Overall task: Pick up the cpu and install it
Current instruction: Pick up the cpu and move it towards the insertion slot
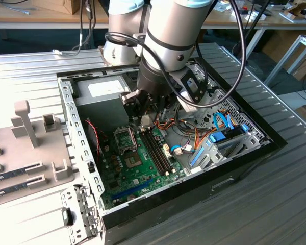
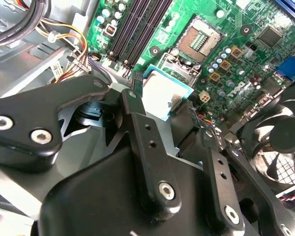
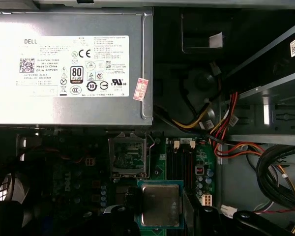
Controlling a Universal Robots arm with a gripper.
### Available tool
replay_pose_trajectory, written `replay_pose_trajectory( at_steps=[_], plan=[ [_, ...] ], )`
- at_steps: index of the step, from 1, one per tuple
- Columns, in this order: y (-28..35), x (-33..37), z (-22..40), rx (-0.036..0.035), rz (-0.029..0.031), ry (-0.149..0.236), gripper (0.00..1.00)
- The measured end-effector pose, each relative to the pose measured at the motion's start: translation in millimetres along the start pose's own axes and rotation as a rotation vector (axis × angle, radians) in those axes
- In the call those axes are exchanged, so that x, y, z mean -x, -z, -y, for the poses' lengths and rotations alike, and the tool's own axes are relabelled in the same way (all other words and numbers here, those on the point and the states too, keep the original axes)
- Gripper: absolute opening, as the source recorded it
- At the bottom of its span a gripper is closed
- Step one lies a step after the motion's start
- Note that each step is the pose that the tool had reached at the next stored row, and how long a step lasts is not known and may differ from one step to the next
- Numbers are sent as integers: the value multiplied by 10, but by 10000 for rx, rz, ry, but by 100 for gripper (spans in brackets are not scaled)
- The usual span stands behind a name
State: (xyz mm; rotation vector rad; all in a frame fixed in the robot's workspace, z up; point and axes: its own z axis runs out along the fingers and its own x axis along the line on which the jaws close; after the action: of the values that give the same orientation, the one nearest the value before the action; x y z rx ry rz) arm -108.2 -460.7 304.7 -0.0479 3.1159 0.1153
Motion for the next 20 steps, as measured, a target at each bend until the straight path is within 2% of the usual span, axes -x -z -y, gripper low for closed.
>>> replay_pose_trajectory(
  at_steps=[20],
  plan=[
    [-58, 161, 9, 0, -1, 0, 47]
  ],
)
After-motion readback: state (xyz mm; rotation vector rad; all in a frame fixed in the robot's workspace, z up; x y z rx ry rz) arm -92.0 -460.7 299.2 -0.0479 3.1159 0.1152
